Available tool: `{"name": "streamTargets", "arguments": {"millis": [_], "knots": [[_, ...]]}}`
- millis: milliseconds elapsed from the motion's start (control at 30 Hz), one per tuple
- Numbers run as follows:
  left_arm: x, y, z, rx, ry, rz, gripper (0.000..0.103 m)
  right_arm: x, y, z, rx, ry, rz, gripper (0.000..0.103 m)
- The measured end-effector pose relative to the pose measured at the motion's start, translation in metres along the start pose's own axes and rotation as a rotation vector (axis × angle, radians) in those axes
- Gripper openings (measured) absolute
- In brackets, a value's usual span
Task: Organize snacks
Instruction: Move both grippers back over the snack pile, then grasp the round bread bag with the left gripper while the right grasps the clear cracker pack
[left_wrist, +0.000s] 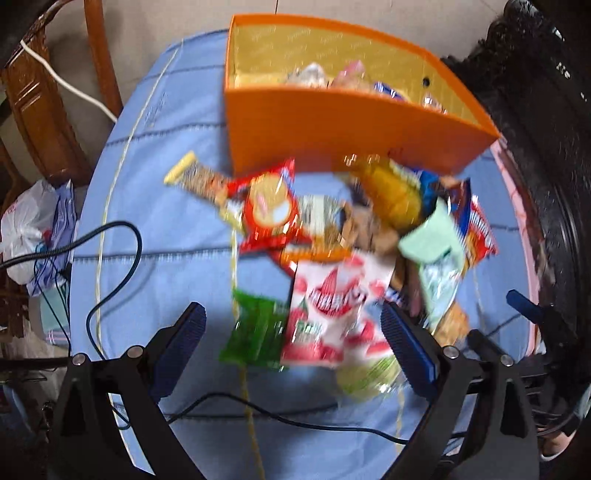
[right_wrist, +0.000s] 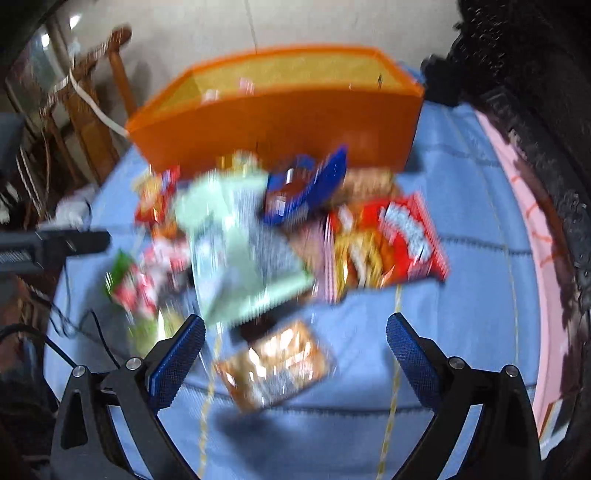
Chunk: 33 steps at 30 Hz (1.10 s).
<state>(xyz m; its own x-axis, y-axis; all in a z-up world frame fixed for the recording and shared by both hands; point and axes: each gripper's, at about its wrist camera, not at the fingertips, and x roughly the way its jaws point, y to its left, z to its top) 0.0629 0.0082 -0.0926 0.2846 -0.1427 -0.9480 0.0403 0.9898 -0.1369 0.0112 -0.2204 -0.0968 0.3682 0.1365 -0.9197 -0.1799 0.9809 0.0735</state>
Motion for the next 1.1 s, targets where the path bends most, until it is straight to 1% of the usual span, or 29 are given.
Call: {"name": "streamTargets", "arguments": {"millis": [133,233,367,433,533,567,600,633,667,700,767,833,967,1100], "knots": [[0.002,0.006,-0.014,0.000,0.022,0.014,0.094,0.015,0.000,-0.014,0.065,0.064,-0.016,0.099],[0.001,0.009,-0.020,0.003,0.027,0.020,0.094,0.021,0.002,-0.017,0.092,0.077,-0.065,0.099],[-0.001,0.014,-0.026,0.002,0.032,0.029,0.094,0.033,0.011,-0.017,0.108,0.101,-0.067,0.099],[-0.001,0.017,-0.028,-0.003,0.037,0.034,0.094,0.037,0.014,-0.017,0.118,0.101,-0.072,0.099],[0.000,0.020,-0.030,-0.013,0.048,0.038,0.094,0.038,0.020,-0.019,0.112,0.068,-0.116,0.098],[0.001,0.021,-0.031,-0.016,0.052,0.037,0.094,0.040,0.023,-0.020,0.092,0.075,-0.125,0.087],[0.001,0.021,-0.031,-0.018,0.054,0.037,0.094,0.043,0.024,-0.022,0.074,0.093,-0.117,0.083],[0.002,0.020,-0.031,-0.021,0.055,0.034,0.094,0.045,0.024,-0.023,0.071,0.106,-0.107,0.073],[0.002,0.020,-0.032,-0.022,0.057,0.032,0.094,0.044,0.024,-0.025,0.073,0.113,-0.077,0.059],[0.003,0.019,-0.033,-0.023,0.061,0.027,0.094,0.043,0.026,-0.028,0.063,0.120,-0.060,0.054],[0.005,0.017,-0.034,-0.023,0.070,0.021,0.094,0.038,0.024,-0.029,0.049,0.123,-0.060,0.053],[0.007,0.012,-0.036,-0.020,0.082,0.005,0.094,0.030,0.015,-0.031,0.078,0.117,-0.030,0.051],[0.016,-0.004,-0.043,-0.006,0.125,-0.028,0.094,0.016,-0.003,-0.036,0.103,0.110,-0.019,0.049],[0.026,-0.021,-0.047,0.001,0.160,-0.033,0.094,0.009,-0.015,-0.042,0.093,0.113,-0.011,0.048]]}}
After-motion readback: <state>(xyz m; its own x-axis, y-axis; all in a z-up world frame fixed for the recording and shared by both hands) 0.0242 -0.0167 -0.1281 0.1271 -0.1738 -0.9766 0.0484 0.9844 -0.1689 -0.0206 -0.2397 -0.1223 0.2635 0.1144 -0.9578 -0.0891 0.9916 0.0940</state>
